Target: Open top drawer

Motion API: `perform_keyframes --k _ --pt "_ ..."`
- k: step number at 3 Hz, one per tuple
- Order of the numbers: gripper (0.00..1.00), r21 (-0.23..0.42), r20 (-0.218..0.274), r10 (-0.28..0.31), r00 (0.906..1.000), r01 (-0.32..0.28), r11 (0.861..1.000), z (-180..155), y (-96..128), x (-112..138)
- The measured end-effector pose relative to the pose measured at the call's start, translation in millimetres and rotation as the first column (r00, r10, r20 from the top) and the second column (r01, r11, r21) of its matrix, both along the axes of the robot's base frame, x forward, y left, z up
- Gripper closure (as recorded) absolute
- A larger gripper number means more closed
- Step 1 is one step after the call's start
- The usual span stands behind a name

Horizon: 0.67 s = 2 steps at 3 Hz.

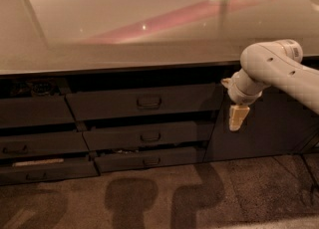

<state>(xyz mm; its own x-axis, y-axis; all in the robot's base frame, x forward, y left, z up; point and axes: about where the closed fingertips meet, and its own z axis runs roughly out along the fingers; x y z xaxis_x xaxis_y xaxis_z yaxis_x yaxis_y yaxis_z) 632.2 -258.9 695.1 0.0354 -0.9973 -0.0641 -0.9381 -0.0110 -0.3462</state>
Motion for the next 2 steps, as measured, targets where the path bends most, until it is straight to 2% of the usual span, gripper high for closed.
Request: perform_keyframes --k 1,2 --pt "0.00 -0.050 -0.017 0.011 0.9998 -0.012 0.999 -9 16 10" --pt "0.00 -0.131 -0.025 0.105 0.9941 -0.108 0.985 -15 65 12"
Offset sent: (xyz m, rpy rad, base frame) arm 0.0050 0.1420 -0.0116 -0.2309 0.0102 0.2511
